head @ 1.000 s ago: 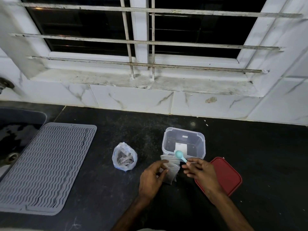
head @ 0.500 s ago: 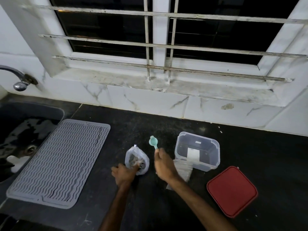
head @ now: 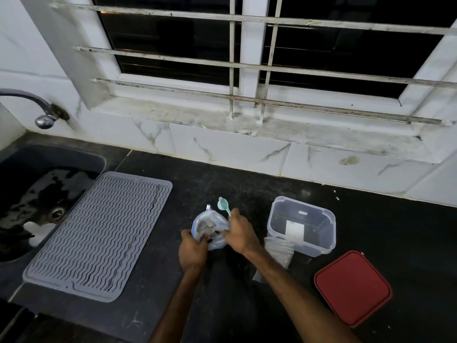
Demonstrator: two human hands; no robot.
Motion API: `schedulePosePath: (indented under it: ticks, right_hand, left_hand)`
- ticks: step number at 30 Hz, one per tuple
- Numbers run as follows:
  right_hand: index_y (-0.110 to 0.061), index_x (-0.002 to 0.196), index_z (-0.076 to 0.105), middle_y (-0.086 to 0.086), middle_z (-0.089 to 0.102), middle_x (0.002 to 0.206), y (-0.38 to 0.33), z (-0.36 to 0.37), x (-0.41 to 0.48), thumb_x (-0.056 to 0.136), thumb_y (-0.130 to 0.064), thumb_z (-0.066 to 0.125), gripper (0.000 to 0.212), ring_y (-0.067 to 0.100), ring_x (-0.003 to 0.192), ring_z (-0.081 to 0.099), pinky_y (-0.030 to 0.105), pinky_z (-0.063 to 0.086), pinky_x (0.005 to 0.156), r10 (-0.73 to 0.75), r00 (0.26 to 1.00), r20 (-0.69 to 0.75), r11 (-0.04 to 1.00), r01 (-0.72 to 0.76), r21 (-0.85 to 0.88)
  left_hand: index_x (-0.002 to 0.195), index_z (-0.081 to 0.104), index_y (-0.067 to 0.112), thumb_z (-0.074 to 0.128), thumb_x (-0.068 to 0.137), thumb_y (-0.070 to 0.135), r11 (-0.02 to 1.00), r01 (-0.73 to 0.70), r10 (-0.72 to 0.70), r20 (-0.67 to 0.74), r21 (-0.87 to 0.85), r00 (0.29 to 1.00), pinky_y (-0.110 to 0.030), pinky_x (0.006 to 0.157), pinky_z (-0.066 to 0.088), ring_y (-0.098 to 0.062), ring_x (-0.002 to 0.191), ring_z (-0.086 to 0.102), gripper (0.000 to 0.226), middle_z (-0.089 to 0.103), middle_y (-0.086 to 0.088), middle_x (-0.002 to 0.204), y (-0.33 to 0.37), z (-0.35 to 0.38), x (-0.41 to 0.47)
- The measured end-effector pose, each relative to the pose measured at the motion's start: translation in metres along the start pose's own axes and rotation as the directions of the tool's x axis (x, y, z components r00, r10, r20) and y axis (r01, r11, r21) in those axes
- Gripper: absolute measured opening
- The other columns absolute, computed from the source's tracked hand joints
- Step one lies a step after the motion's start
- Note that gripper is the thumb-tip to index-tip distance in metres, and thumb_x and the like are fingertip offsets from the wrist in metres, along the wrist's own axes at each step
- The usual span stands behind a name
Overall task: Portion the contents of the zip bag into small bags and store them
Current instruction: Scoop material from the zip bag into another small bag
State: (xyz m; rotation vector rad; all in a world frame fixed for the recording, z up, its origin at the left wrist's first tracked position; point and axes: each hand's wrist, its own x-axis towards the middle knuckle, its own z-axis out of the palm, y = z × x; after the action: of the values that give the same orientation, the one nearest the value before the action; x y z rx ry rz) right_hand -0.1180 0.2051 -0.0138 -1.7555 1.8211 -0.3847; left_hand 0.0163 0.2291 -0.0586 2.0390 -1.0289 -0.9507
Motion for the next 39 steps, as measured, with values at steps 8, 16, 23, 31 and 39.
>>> schedulePosePath:
  ticks: [8, 16, 23, 31, 39]
  right_hand:
    - [-0.008, 0.117, 0.04, 0.013, 0.065, 0.109, 0.004, -0.016, 0.003, 0.091, -0.019, 0.063, 0.037, 0.031, 0.097, 0.065, 0.041, 0.053, 0.08, -0.051, 0.999, 0.013, 0.991, 0.053, -0.124]
    - [-0.01, 0.109, 0.042, 0.01, 0.063, 0.104, 0.002, -0.02, 0.0, 0.089, -0.021, 0.066, 0.033, 0.025, 0.09, 0.065, 0.034, 0.052, 0.07, -0.039, 0.998, -0.042, 0.998, 0.041, 0.046]
    - [-0.014, 0.106, 0.041, 0.0, 0.055, 0.095, 0.001, -0.014, -0.001, 0.078, -0.031, 0.079, 0.051, 0.016, 0.085, 0.059, 0.026, 0.046, 0.069, 0.045, 0.998, -0.046, 0.971, -0.033, 0.238]
    - [-0.017, 0.097, 0.034, -0.003, 0.049, 0.09, -0.003, -0.01, 0.0, 0.088, -0.013, 0.063, 0.031, 0.015, 0.08, 0.054, 0.019, 0.037, 0.056, 0.07, 0.994, -0.085, 0.969, -0.047, 0.241]
    - [-0.014, 0.099, 0.036, -0.011, 0.043, 0.079, 0.002, -0.017, 0.0, 0.085, -0.02, 0.072, 0.039, 0.003, 0.067, 0.047, 0.014, 0.035, 0.052, 0.037, 0.999, -0.032, 0.97, -0.028, 0.242]
  left_hand:
    - [0.1, 0.069, 0.014, 0.065, 0.072, 0.054, 0.961, -0.147, 0.199, 0.215, -0.233, 0.956, -0.034, 0.067, 0.057, -0.018, 0.083, 0.072, 0.049, 0.074, -0.002, 0.087, 0.009, -0.004, 0.004]
    - [0.086, 0.072, 0.017, 0.064, 0.074, 0.063, 0.919, -0.222, 0.269, 0.106, -0.327, 0.957, -0.036, 0.067, 0.058, -0.017, 0.076, 0.073, 0.048, 0.076, -0.002, 0.078, 0.016, -0.002, 0.003]
    - [0.098, 0.072, 0.01, 0.062, 0.074, 0.042, 0.827, -0.31, 0.314, -0.072, -0.47, 0.947, -0.033, 0.069, 0.056, -0.02, 0.081, 0.07, 0.041, 0.074, -0.006, 0.085, 0.026, -0.004, -0.008]
    - [0.119, 0.061, 0.017, 0.051, 0.092, 0.049, 0.812, -0.237, 0.367, 0.151, -0.533, 0.918, -0.037, 0.089, 0.057, -0.018, 0.105, 0.069, 0.043, 0.072, 0.0, 0.11, 0.028, -0.001, -0.012]
    - [0.109, 0.062, 0.01, 0.076, 0.073, 0.05, 0.836, -0.19, 0.266, 0.077, -0.514, 0.961, -0.057, 0.083, 0.056, -0.034, 0.095, 0.07, 0.056, 0.07, -0.016, 0.102, 0.02, 0.0, 0.003]
